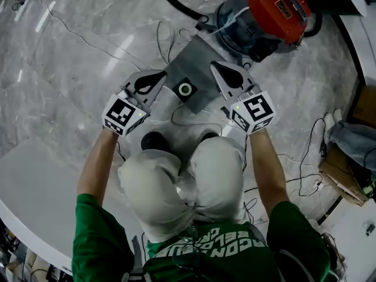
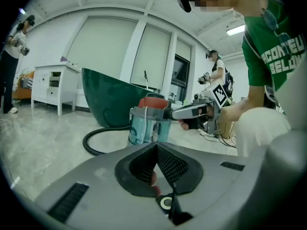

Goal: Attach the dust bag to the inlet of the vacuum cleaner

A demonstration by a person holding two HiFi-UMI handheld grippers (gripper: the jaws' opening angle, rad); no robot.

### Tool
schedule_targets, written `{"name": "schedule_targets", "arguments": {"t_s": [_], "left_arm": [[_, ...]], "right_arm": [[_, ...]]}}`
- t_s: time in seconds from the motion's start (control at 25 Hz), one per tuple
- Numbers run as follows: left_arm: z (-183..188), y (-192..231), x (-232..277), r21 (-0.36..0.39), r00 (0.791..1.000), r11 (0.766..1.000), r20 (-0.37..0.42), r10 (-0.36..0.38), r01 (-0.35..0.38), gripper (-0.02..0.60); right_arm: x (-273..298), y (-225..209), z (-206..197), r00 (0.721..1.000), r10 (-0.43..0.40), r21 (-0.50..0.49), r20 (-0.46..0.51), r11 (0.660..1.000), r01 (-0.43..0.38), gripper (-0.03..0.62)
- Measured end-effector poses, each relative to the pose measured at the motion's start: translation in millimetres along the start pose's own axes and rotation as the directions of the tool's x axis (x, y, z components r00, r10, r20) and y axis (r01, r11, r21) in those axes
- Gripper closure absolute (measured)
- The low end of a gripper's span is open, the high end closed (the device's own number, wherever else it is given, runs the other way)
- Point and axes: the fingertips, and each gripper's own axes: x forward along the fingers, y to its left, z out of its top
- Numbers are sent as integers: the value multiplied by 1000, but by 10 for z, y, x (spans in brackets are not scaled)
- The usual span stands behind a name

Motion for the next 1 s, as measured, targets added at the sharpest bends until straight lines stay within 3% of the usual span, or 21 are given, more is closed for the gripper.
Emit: {"name": "schedule_targets", "arguments": {"t_s": [0.36, 1.0], "left_arm": [[-1150, 93, 525, 15, 998, 998, -2, -62, 62, 584], [-2058, -87, 764, -2, 992, 994, -72, -106, 106, 584]], "right_arm": [[430, -112, -1190, 1000, 30, 23, -9, 999, -30, 592], [506, 389, -2465, 993, 71, 15, -95, 997, -70, 592]]}}
